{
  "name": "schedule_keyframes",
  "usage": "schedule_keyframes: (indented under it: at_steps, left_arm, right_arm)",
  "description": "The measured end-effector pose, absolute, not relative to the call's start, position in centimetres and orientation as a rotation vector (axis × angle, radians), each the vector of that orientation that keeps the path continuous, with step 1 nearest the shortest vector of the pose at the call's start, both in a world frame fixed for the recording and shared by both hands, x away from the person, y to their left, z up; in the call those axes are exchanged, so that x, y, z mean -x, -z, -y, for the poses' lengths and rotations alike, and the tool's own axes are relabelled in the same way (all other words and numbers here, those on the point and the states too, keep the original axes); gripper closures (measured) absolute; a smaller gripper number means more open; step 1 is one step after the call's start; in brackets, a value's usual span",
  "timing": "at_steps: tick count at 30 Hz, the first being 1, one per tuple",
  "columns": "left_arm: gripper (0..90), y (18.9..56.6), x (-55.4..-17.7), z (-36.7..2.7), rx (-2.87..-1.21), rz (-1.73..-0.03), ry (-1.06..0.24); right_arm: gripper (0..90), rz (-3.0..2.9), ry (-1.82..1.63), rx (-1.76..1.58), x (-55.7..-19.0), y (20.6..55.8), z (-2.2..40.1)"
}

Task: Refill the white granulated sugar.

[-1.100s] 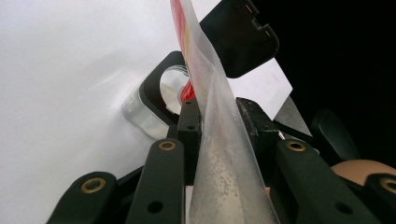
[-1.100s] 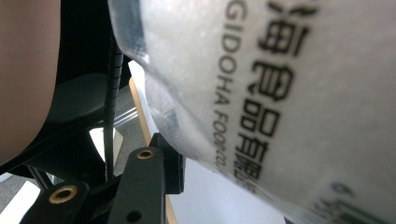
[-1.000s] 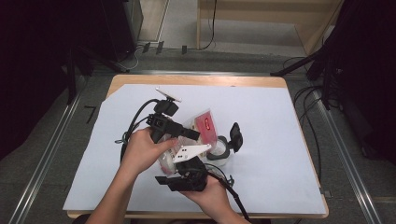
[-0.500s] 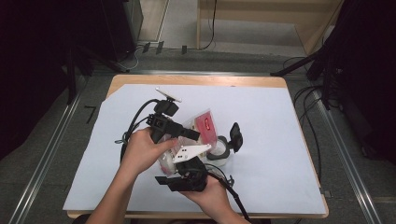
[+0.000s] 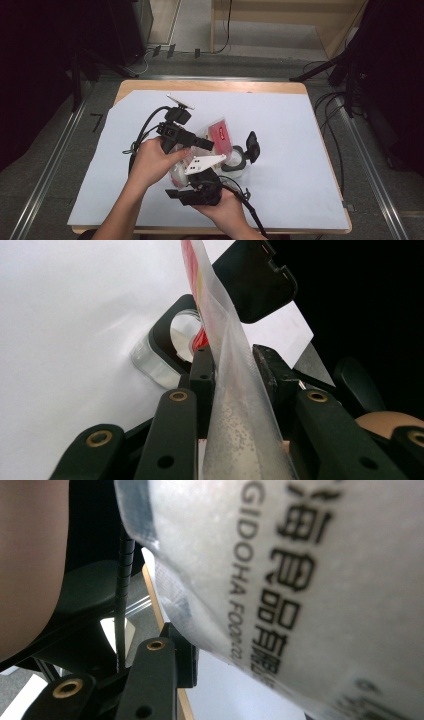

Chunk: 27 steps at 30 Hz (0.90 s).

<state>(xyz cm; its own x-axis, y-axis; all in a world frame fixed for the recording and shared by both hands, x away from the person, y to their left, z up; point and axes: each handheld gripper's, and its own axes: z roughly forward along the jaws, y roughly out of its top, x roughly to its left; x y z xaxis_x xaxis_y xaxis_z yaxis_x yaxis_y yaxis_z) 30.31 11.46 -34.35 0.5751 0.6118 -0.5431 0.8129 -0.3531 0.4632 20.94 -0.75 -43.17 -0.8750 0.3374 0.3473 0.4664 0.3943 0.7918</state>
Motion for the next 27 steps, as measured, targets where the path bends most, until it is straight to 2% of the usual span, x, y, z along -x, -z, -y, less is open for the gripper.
schedule_keyframes:
  at_steps: [27]
  left_arm:
    - [72.3, 34.28, -30.24, -11.39, -2.084, -1.131, 0.357]
  right_arm:
    - [62.8, 2.515, 1.499, 0.723, -20.79, 43.11, 0.65]
